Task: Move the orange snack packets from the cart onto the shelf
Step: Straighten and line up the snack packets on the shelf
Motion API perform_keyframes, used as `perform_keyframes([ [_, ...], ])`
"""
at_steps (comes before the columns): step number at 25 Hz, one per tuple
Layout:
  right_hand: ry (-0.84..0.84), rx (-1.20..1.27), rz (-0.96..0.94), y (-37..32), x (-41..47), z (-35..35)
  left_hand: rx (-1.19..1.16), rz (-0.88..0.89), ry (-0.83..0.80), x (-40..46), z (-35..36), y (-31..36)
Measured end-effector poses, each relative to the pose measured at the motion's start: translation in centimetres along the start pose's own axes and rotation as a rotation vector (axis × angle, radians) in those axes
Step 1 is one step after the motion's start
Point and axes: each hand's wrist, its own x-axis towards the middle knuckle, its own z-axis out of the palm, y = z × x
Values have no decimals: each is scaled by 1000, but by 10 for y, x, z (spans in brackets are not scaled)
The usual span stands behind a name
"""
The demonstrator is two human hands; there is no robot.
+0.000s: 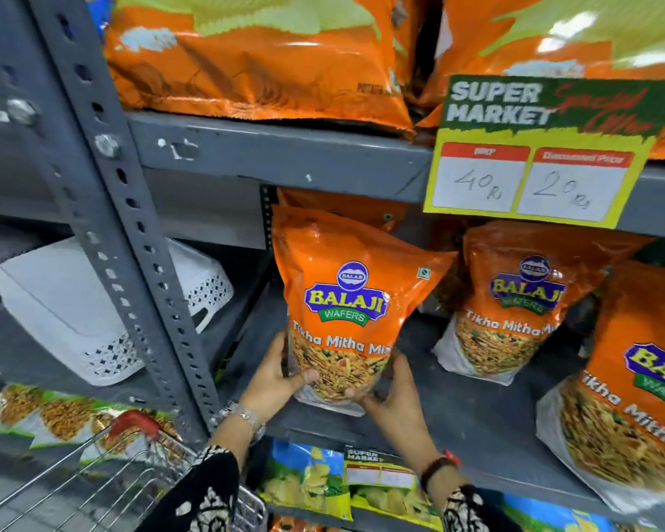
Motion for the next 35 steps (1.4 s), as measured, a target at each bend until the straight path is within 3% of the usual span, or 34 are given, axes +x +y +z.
perform_keyframes([
  [6, -77, -11, 25, 0, 15, 31, -111, -29, 81, -4, -33, -17],
  [18, -162, 35, 50, -4, 12, 24, -111, 0, 221, -11, -21, -17],
  [21, -3, 53, 64, -2, 0, -1, -147, 21, 418, -29, -7, -13],
  [23, 169, 82, 39, 0, -12, -34, -56, 130, 573, -47, 13, -7],
  [25, 311, 83, 21, 1, -19, -68, 52, 277, 629, -61, 41, 5],
  [28, 418, 43, 12, 1, -24, -113, 116, 450, 501, -67, 94, 33],
  [30, 441, 46, 15, -2, -21, -129, 95, 469, 348, -59, 128, 51],
  [35, 426, 76, 34, 4, 2, -141, 31, 164, 106, 2, 180, 74],
])
